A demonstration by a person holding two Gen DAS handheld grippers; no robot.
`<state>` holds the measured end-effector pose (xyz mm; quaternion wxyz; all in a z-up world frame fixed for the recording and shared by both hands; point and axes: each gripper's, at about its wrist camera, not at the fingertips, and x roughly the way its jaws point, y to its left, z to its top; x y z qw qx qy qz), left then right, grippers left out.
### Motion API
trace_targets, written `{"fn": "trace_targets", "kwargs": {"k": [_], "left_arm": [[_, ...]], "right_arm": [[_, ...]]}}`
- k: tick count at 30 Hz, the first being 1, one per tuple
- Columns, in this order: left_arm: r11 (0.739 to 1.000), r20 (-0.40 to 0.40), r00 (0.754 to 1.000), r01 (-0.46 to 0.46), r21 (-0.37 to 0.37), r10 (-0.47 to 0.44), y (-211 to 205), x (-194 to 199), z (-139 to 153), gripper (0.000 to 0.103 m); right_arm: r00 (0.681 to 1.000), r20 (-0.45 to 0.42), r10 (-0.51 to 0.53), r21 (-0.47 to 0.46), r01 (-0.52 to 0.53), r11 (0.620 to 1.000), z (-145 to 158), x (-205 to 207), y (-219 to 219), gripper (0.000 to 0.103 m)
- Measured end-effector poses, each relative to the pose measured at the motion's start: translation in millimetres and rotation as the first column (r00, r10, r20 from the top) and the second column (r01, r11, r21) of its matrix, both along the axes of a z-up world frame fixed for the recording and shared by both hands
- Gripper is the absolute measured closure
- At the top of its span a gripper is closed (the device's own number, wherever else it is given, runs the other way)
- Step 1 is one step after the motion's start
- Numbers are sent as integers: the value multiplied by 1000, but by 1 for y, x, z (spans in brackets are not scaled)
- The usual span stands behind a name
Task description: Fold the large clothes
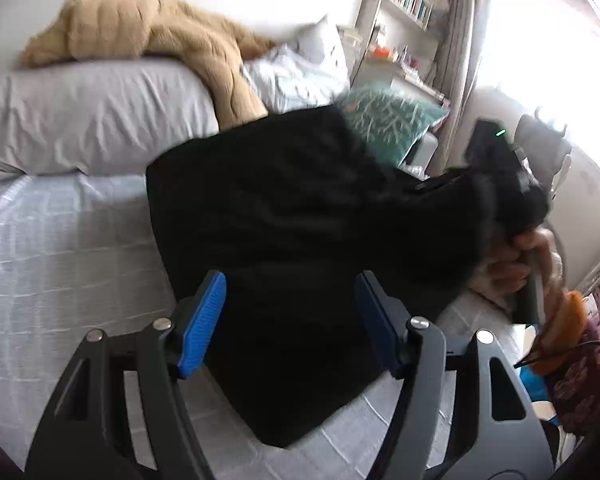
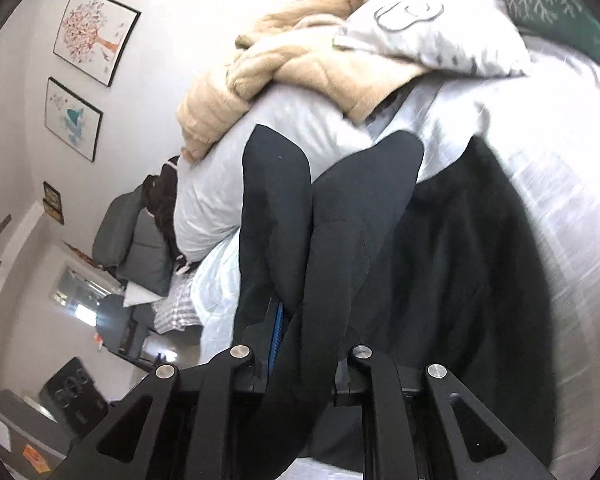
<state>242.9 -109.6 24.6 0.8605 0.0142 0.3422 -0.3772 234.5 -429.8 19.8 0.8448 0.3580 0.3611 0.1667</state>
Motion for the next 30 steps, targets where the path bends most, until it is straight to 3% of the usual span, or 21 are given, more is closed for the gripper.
{"fn": "trace_targets", "kwargs": {"k": [4,6,8,9,11,13,14,16,18,23,27,30], "left_arm": [[997,-69,996,65,43,-61,-45,16,-38,35],[992,-52,994,97,75,-93,-66,11,-54,35],[986,-71,988,143,89,-137,-85,8,-70,35],[981,-64,986,163,109,-157,-97,5,-78,35],[966,7,987,154,209,-159,-120,-4,-87,35],[952,40,985,150,267,-166,-134,-13,-91,35],[949,44,985,149,277,-168,-136,-13,-92,35],[953,29,985,157,260,-170,-132,-12,-89,35],[962,-2,985,169,213,-172,-124,-9,-83,35],[971,-80,977,206,118,-197,-105,0,-66,35],[989,-84,987,139,56,-134,-86,21,-45,35],[997,-36,999,42,60,-40,-88,48,-33,35]], "right_arm": [[999,-50,4,-68,-7,998,-7,2,-31,79],[994,-107,-31,-166,13,986,-15,-1,-44,74],[982,-137,-128,-314,80,946,-23,-10,-59,71],[979,-134,-155,-348,99,932,-22,-14,-66,72],[981,-109,-159,-319,117,941,-11,-21,-74,69],[981,-56,-187,-372,154,916,11,-25,-63,54],[983,-31,-184,-392,157,906,19,-23,-56,53],[987,0,-162,-393,148,907,32,-17,-36,53],[988,14,-151,-324,147,935,36,-1,-15,53],[977,30,-209,-131,211,969,9,50,-2,53],[954,2,-299,-328,283,901,-33,66,-6,57],[951,34,-306,-377,296,878,-67,47,-18,58]]}}
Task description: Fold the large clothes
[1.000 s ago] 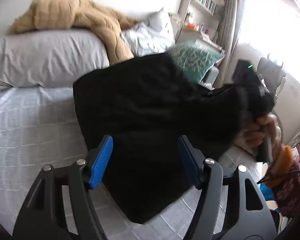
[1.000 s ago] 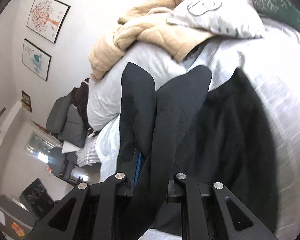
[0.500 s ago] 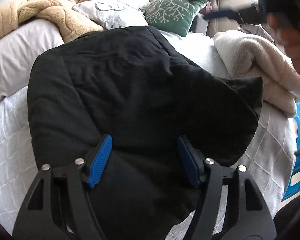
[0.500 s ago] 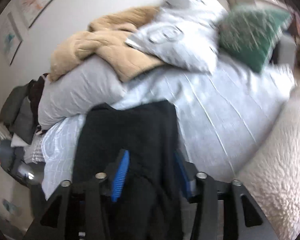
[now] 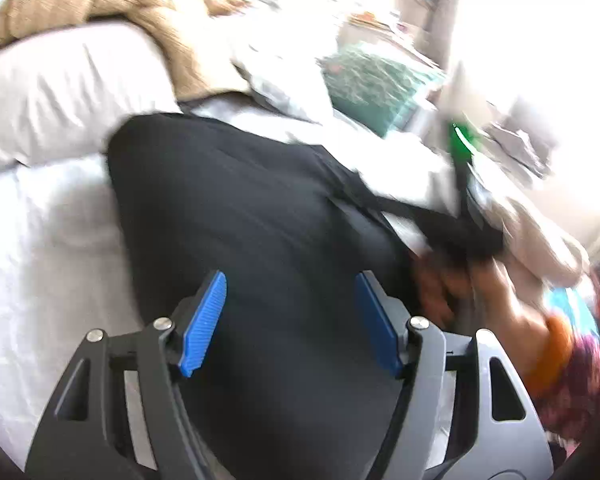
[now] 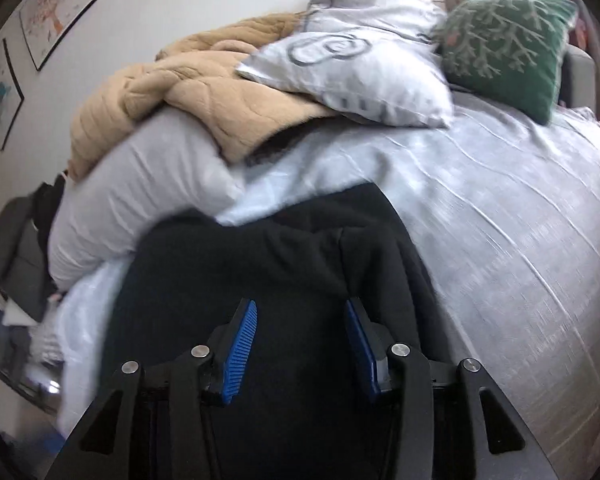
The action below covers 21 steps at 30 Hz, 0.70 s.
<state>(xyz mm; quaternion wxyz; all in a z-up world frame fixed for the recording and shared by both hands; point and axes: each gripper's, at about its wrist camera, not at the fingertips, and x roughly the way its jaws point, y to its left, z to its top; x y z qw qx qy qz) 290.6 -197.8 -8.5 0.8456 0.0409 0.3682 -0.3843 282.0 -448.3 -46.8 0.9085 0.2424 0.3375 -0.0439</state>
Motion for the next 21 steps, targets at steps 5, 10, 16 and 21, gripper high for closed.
{"fn": "trace_targets", "kwargs": {"k": [5,10,16,21], "left_arm": [[983,79,986,-153,103,145,-34,52,-2,35],[960,69,973,-229,163,220,-51,87,-24,35],[944,24,969,-245,222,246,-53,102,-73,31],[940,29,968,-247,235,248,-47,94,-62,28]], "right_arm": [[998,21,-52,-30,52,998,12,-14,-7,58],[999,-9,-45,-195,43,980,25,1,-1,57],[992,-101,-75,-98,65,993,-15,14,-23,56],[990,-123,-68,-123,53,991,-12,15,-20,53]]}}
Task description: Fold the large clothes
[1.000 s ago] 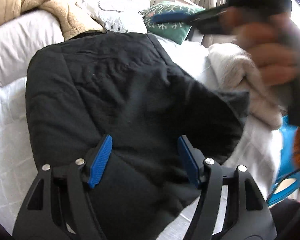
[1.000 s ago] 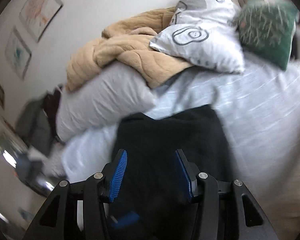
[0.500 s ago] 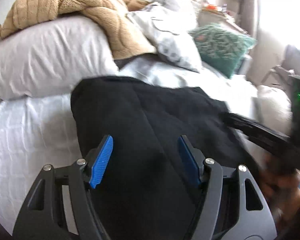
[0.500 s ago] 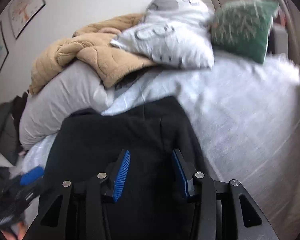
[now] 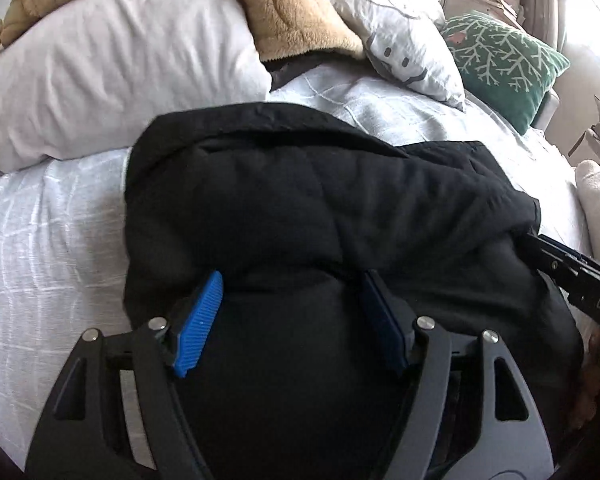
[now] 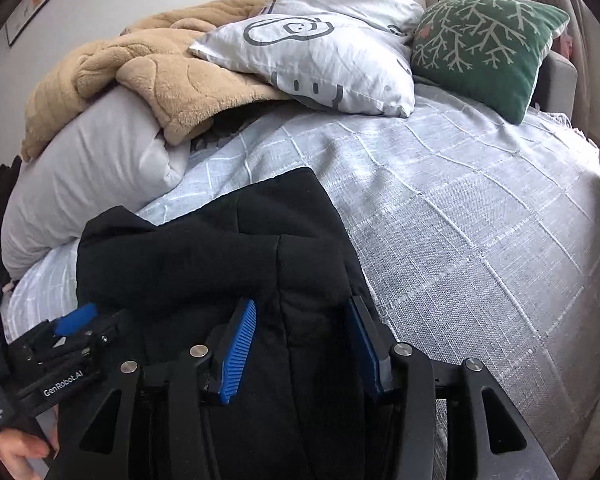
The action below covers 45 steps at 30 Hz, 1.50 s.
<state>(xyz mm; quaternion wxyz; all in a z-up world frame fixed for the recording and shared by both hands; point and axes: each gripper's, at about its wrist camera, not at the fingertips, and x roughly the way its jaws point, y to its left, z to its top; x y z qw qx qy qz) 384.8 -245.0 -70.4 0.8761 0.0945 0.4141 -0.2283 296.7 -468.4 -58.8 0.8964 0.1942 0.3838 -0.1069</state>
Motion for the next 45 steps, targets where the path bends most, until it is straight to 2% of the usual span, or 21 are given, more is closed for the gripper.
{"fn": "trace_targets", "kwargs": {"k": [4,6,8,10,13,14,17,20,23,26,27,29,31,33,35,36,40,43,45], "left_arm": [[998,-39,999,-11,-64,8,26,-19,24,17],[993,-111,993,16,-113,-29,39,-30,31,14],[986,-192,978,58,-154,-88,52,-44,33,14],[981,-233,965,78,-177,-118,61,-55,32,14],[968,-331,933,63,-242,-143,80,-72,22,13],[959,-382,912,42,-279,-150,89,-77,15,13],[936,-457,875,-15,-352,-158,108,-91,-1,10],[901,-508,843,-68,-429,-178,123,-102,-18,6],[867,-533,823,-108,-487,-197,130,-106,-36,1],[831,-530,820,-133,-541,-214,134,-109,-50,0],[821,-529,820,-139,-554,-218,135,-110,-53,0],[803,-521,824,-151,-577,-220,137,-112,-56,3],[808,-503,840,-148,-571,-202,138,-116,-53,15],[816,-490,852,-147,-559,-182,141,-117,-40,27],[806,-481,860,-157,-571,-173,148,-117,-27,30],[803,-471,867,-161,-574,-163,153,-118,-19,31],[825,-448,884,-152,-544,-132,175,-127,9,32],[856,-466,875,-138,-499,-131,189,-148,19,32],[880,-497,858,-132,-457,-130,197,-166,7,30]], "right_arm": [[996,-18,87,75,-85,994,17,-15,-6,42],[991,-22,136,128,-132,983,29,-34,-14,35],[986,-37,164,172,-156,973,36,-51,-20,32],[976,-46,212,241,-195,951,40,-66,-24,32],[957,-120,263,286,-220,933,38,-83,-18,28],[951,-163,263,287,-210,935,35,-87,-15,27],[933,-269,237,319,-146,936,17,-100,-10,24],[942,-258,215,378,-106,920,6,-112,-13,19],[943,-251,219,448,-87,890,-12,-118,-12,16],[942,-233,241,479,-105,872,-31,-117,-6,14],[945,-221,241,493,-105,864,-36,-117,-5,15],[949,-201,243,496,-116,861,-37,-116,-4,23],[951,-187,247,503,-123,855,-35,-117,-1,36],[954,-176,243,497,-127,858,-30,-119,3,42],[954,-165,251,504,-137,853,-21,-119,12,46],[953,-159,259,507,-146,849,-15,-121,15,48],[928,-157,337,533,-207,820,6,-125,47,52],[899,-182,398,525,-253,813,22,-143,73,52],[890,-207,406,508,-257,822,24,-154,79,51]]}}
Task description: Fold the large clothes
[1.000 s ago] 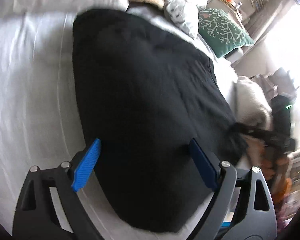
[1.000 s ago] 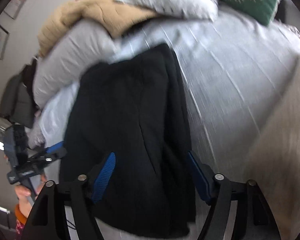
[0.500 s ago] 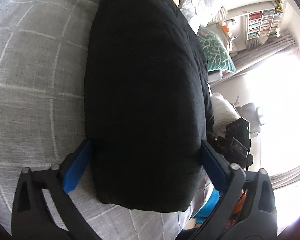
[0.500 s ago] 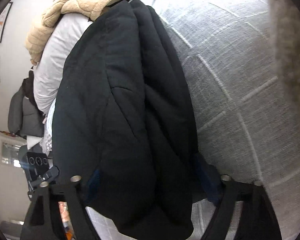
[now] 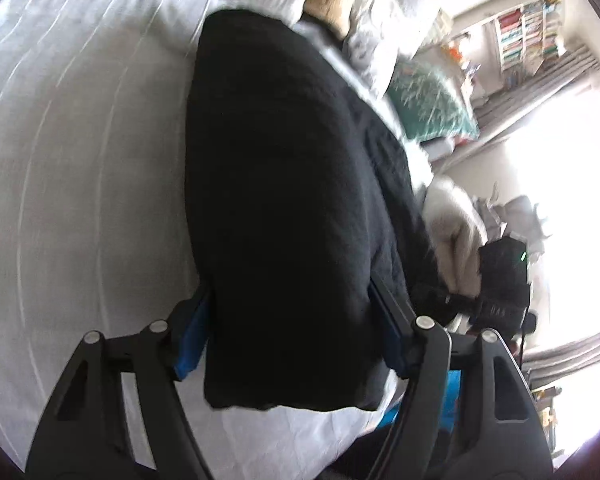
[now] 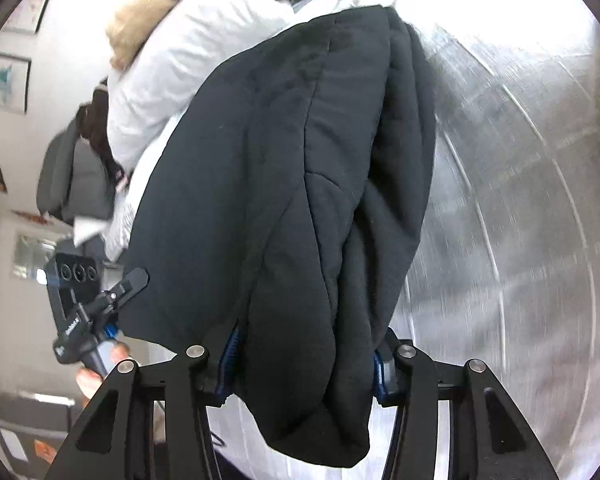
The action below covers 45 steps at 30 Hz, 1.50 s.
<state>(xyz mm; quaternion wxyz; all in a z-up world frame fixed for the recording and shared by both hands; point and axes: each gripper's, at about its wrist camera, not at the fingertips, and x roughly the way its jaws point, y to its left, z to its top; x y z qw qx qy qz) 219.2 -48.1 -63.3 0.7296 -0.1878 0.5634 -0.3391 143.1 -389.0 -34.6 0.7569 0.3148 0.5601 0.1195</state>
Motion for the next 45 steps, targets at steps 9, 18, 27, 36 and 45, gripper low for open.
{"fn": "trace_targets", "kwargs": {"k": [9,18,27,36,45], "left_arm": [[994,199,980,-14,106,-8,2,-34,34,33],[985,325,931,142,96,-166,-25,-65,36,80],[934,166,941,245,262,-293,-58,-65,-29,100],[943,266,917,238,232,-297,-58,-89,14,44],[941,406,911,-76,329,-68,-44,-109,50,23]], "right_arm": [[995,14,-103,-211,104,972,-1,-44,-7,33],[929,371,-6,-447,184,876,62,-61,56,53],[999,48,-24,-569,47,821,-19,-27,51,57],[987,146,-67,-530,135,837,1,-55,40,41],[970,221,-100,-543,207,814,27,-76,42,30]]}}
